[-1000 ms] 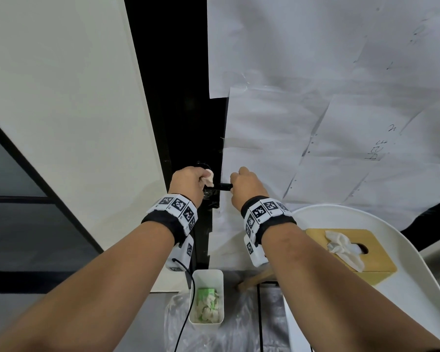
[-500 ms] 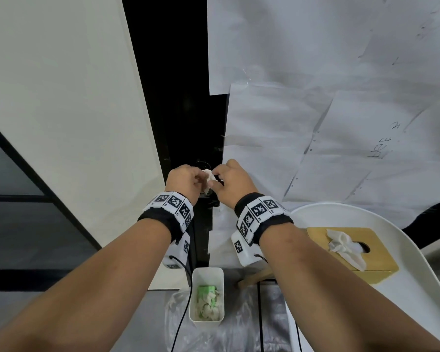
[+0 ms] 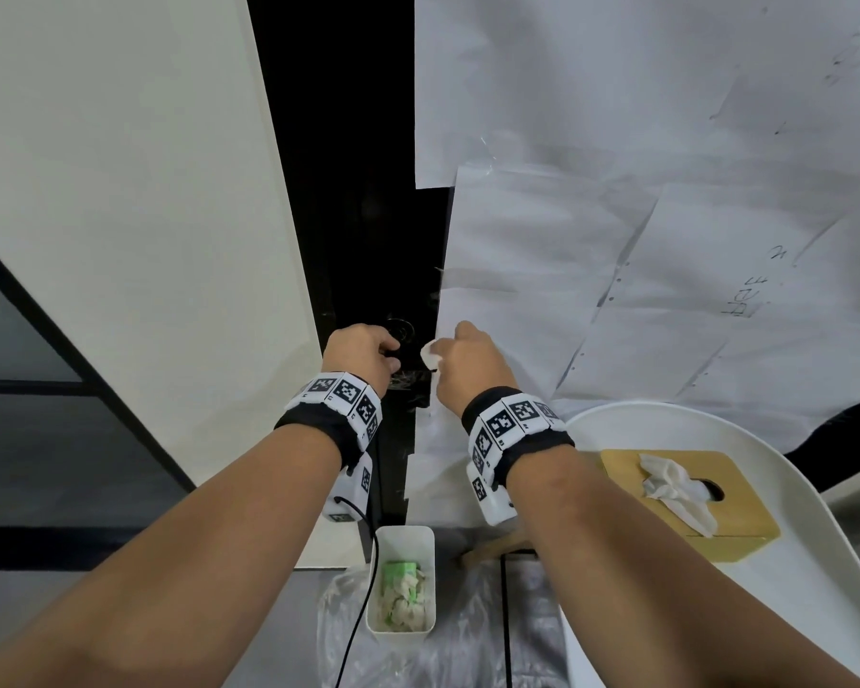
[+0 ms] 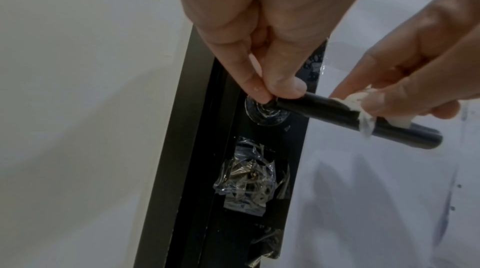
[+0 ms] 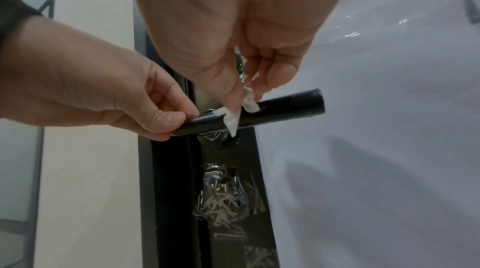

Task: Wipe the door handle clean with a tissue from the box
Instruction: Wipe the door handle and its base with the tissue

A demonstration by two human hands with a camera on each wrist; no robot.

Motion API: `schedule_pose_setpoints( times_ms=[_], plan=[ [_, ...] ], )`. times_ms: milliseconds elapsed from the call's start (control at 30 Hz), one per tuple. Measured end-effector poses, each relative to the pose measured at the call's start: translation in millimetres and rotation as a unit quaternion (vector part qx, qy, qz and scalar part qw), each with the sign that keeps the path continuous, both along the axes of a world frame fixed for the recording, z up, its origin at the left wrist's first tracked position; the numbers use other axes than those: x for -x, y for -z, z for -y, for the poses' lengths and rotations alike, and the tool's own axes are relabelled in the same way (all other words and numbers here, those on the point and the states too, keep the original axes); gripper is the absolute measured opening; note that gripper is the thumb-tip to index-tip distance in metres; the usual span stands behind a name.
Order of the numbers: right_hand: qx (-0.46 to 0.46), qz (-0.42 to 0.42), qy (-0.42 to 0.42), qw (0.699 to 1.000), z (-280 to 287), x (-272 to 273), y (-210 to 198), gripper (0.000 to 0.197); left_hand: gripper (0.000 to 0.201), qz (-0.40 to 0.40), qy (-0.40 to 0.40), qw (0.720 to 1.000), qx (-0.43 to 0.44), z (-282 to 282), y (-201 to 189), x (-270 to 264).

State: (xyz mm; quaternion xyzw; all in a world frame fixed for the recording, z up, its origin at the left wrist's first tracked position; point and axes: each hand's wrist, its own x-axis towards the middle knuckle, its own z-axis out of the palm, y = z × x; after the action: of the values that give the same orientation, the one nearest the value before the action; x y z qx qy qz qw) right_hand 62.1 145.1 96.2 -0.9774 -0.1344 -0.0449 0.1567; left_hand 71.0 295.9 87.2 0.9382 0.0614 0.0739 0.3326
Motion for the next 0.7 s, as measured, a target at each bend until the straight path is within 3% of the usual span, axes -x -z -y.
schedule_pose_setpoints(
  times_ms=[200, 367, 700],
  plan=[
    [0.032, 0.025, -0.023, 0.999, -21.2, -0.4, 1.8, 0.009, 0.019, 0.021, 0.013, 0.999, -0.032, 1.6, 2.3, -5.7],
    [0.031, 0.035, -0.021, 0.999, -21.6, 2.1, 1.3, 0.011, 0.023, 0.04, 0.033, 0.997, -0.06, 2.2, 4.1, -5.1],
    [0.043, 0.023, 0.064, 0.997, 28.3, 2.3, 6.6, 0.012, 0.019, -0.021, 0.033, 0.998, -0.051, -0.8, -2.5, -7.3]
  ],
)
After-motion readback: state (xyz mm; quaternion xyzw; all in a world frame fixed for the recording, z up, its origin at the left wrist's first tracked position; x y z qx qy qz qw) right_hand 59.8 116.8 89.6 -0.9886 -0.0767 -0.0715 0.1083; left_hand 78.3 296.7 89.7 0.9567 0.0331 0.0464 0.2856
